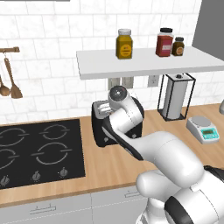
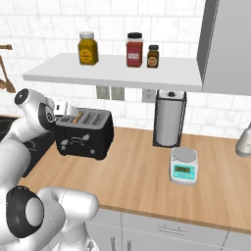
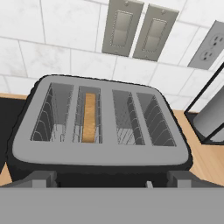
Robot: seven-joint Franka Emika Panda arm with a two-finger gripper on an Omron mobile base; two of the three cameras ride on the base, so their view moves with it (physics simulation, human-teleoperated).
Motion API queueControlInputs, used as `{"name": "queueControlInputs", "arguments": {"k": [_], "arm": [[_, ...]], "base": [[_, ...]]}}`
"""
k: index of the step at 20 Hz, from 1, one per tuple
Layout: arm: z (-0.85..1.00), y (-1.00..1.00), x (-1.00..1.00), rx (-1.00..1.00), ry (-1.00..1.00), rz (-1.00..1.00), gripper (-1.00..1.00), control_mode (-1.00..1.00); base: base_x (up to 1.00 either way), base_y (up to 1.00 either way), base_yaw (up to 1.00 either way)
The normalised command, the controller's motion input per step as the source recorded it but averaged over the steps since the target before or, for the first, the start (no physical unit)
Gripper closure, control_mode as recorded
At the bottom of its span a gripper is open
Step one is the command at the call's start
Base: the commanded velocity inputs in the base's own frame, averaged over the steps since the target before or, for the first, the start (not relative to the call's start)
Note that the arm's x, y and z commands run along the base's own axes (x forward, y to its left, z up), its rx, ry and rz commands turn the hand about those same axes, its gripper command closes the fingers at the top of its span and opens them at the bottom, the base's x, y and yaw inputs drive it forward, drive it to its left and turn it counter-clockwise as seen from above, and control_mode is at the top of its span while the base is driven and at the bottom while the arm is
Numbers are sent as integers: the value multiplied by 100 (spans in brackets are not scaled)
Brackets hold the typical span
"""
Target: Start the toaster. Once the lever pops up, take the bread to the plate on the dining counter.
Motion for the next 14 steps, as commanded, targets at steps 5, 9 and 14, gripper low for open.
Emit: {"name": "queueControlInputs", "arguments": {"k": [5,9,14], "arm": [[0,0,0,0,0,0,-100,-100],[0,0,0,0,0,0,-100,-100],[0,0,0,0,0,0,-100,-100]], "base": [[0,0,0],[0,0,0],[0,0,0]]}}
